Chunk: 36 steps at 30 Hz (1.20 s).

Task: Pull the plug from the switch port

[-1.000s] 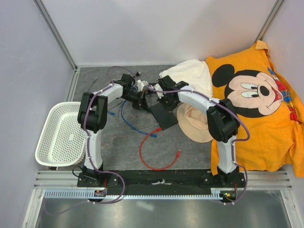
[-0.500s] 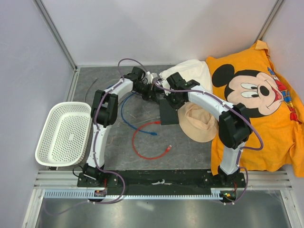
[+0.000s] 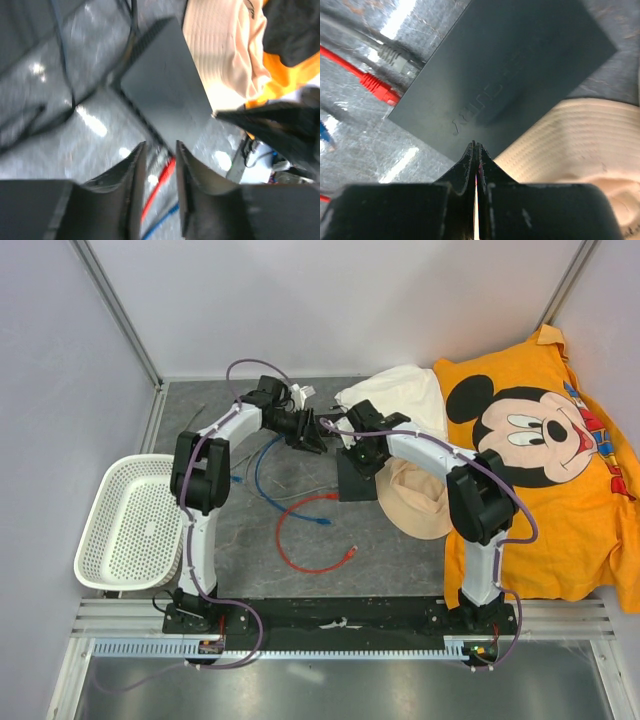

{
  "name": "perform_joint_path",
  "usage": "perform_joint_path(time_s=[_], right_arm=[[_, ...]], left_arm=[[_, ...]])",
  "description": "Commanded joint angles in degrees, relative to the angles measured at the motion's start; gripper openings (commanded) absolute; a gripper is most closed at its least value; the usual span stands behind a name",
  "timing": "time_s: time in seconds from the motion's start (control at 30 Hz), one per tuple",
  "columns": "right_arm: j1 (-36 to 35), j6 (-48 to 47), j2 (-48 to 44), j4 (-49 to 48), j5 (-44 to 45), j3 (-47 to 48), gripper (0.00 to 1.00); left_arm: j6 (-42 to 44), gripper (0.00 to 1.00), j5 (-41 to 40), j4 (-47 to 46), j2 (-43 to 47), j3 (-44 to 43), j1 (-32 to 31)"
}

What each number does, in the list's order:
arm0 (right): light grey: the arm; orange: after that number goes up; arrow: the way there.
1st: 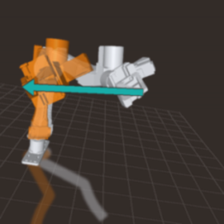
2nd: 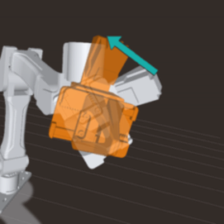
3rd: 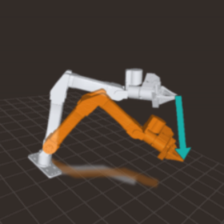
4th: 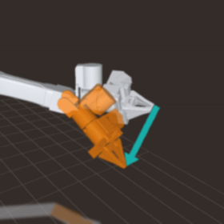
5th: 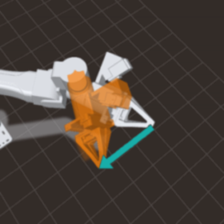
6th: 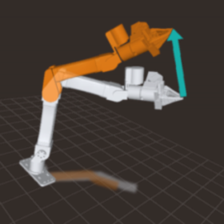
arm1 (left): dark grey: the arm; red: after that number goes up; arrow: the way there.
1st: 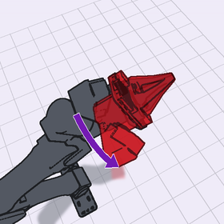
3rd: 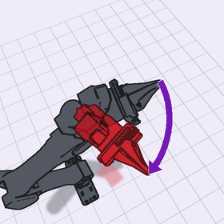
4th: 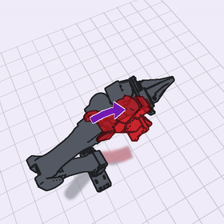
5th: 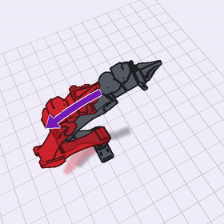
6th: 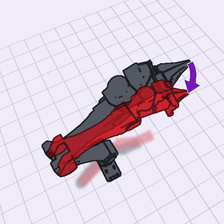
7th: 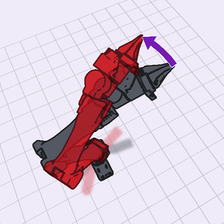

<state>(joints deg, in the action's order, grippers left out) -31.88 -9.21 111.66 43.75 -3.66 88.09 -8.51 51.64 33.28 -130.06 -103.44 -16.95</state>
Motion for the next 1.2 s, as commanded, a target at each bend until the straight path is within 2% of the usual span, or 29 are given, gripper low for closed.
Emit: perform_joint_path(time_s=[0.0,0.1,0.23,0.67,1.17], right_arm=[[0.06,1.04,3.56,-1.12,-1.43,1.38,0.00],[0.06,1.56,4.71,-1.12,-2.05,1.73,0.00],[-0.03,1.65,5.85,-1.21,-1.18,1.29,0.00],[-0.29,1.30,6.56,-1.12,0.32,-1.08,0.00],[-0.73,1.21,6.73,-0.94,0.67,-0.73,0.00]], left_arm=[[0.69,0.45,4.70,-0.41,4.20,6.13,0.43],[0.87,0.51,5.49,-0.41,3.15,6.93,0.43],[1.57,0.52,5.67,-0.49,0.78,6.67,0.34],[3.86,0.45,7.86,0.91,-4.50,8.08,-2.30],[5.00,0.40,10.68,4.51,-8.45,5.00,-3.79]])
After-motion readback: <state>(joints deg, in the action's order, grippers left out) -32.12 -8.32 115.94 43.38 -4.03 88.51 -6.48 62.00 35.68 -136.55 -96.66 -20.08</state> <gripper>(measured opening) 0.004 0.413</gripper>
